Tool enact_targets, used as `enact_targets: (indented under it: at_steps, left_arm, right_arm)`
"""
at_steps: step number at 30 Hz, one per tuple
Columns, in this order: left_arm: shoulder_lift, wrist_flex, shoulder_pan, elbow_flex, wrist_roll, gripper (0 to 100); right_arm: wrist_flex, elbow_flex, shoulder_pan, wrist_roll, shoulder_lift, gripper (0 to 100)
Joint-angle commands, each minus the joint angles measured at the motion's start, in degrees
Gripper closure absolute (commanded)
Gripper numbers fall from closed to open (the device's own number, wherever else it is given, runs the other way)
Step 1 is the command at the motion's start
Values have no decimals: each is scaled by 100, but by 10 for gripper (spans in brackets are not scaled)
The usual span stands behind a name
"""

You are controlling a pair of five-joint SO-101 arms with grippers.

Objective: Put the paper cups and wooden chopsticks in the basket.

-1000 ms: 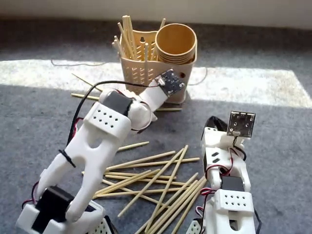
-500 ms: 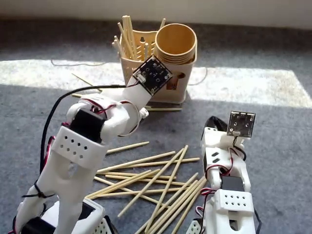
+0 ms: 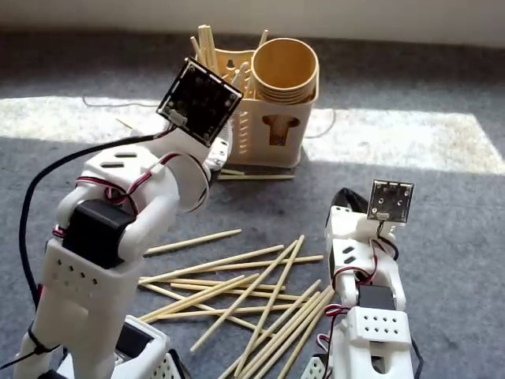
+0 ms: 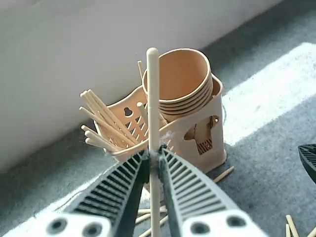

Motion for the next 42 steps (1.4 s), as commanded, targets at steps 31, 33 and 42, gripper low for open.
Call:
enact_targets:
  at_steps: [31, 33, 42]
  left_arm:
    - [409, -3710, -1015, -567, 2189, 993]
    - [708, -3727, -1015, -611, 2189, 993]
    - [1596, -4176, -1218, -567, 2189, 993]
  right_arm:
    - [-171, -31, -101, 185, -57, 988]
    - [-171, -31, -101, 185, -57, 988]
    - [-171, -31, -101, 193, -57, 988]
